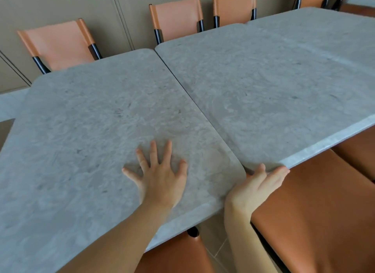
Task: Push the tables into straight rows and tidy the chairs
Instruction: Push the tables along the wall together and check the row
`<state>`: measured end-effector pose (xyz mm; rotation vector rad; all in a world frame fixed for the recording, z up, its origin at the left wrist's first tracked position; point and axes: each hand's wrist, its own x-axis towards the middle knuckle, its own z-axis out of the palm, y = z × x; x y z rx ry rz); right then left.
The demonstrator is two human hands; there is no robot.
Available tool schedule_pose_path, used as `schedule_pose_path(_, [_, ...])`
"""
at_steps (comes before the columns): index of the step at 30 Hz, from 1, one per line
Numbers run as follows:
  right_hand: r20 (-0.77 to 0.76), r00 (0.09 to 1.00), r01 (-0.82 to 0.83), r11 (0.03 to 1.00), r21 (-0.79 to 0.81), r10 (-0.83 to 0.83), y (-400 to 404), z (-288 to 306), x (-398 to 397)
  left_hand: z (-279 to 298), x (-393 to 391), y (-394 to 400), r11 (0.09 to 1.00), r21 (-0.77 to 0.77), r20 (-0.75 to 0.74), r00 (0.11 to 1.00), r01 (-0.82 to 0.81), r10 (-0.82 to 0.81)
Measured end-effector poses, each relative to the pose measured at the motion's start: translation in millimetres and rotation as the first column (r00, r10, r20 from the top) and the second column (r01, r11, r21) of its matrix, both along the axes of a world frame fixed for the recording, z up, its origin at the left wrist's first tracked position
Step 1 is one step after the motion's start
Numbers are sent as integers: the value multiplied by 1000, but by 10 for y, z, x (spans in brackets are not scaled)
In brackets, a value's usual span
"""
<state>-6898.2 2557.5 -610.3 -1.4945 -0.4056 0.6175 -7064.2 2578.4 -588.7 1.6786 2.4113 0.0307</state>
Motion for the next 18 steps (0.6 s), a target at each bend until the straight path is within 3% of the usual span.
schedule_pose_path(3, [134, 979, -139, 983, -120, 155, 190, 118, -214, 7, 2, 4, 1000, 20, -3, 1000, 4, -4])
schedule_pose_path(4, [250, 944, -174, 969, -175, 215, 182, 48, -202, 15, -6, 5, 1000, 24, 3, 1000, 1, -1])
schedule_pose_path(5, [438, 849, -211, 949, -233, 296, 126, 2, -170, 19, -4, -2, 1000, 27, 12, 1000, -3, 2])
schedule_pose_path(6, [630, 684, -253, 930, -267, 367, 72, -19, -161, 18, 2, -4, 1000, 29, 16, 1000, -2, 2])
schedule_pose_path(8, [854, 281, -479, 835, -270, 438, 4, -7, -271, 17, 8, -9, 1000, 29, 7, 1000, 6, -6])
schedule_pose_path(9, [869, 161, -557, 770, -311, 468, -33, -4, -292, 22, 9, -10, 1000, 26, -1, 1000, 13, -13])
schedule_pose_path(10, [863, 108, -598, 726, -340, 494, -43, -13, -288, 19, 2, -6, 999, 25, -7, 1000, 20, -20])
schedule_pose_path(15, [882, -24, -577, 714, -396, 470, -26, -38, -249, 10, -19, -19, 999, 6, -24, 999, 47, -46])
schedule_pose_path(18, [853, -152, -559, 668, -491, 500, -34, -36, -241, 25, -37, -29, 994, 110, 96, 995, 11, -21])
